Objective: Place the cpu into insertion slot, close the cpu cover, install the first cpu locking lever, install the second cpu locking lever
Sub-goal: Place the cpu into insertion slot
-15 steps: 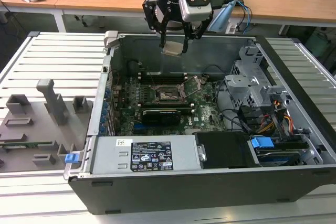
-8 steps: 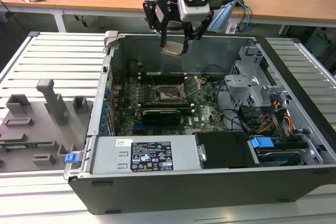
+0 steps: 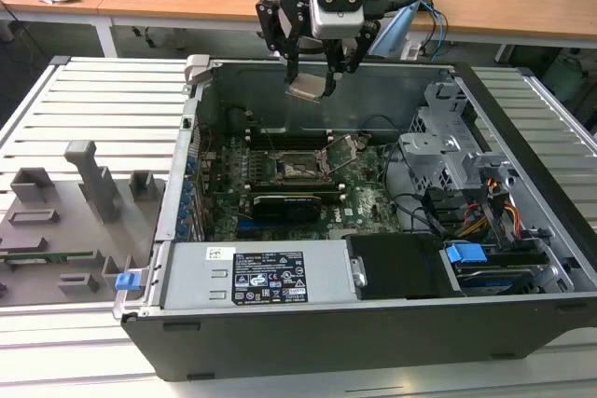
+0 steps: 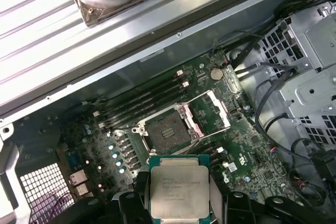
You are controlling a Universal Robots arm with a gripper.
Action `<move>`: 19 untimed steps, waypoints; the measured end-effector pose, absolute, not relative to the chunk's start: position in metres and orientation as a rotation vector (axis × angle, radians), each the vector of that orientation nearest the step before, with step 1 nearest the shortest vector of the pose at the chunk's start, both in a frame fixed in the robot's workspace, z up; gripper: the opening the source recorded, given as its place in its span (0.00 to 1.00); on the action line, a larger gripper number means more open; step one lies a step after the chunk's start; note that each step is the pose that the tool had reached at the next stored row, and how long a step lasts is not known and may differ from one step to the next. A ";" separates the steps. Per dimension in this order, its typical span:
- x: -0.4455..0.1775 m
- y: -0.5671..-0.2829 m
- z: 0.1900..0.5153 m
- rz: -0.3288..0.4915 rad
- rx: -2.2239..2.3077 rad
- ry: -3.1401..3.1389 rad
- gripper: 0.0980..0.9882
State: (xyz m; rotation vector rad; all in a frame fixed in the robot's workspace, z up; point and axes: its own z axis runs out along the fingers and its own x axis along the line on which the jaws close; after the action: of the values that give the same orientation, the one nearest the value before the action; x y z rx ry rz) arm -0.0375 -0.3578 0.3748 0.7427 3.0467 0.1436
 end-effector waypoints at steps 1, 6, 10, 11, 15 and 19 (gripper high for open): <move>-0.037 -0.358 0.375 0.144 0.751 3.044 0.50; -0.037 -0.358 0.375 0.143 0.824 3.023 0.50; -0.037 -0.358 0.375 0.143 0.889 3.003 0.50; -0.037 -0.358 0.375 0.143 0.908 2.996 0.50; -0.037 -0.358 0.374 0.142 0.999 2.964 0.50; -0.037 -0.358 0.374 0.142 1.079 2.934 0.50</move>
State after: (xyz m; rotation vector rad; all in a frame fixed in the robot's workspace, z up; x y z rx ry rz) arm -0.0375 -0.3578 0.3737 1.0788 2.9336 0.1418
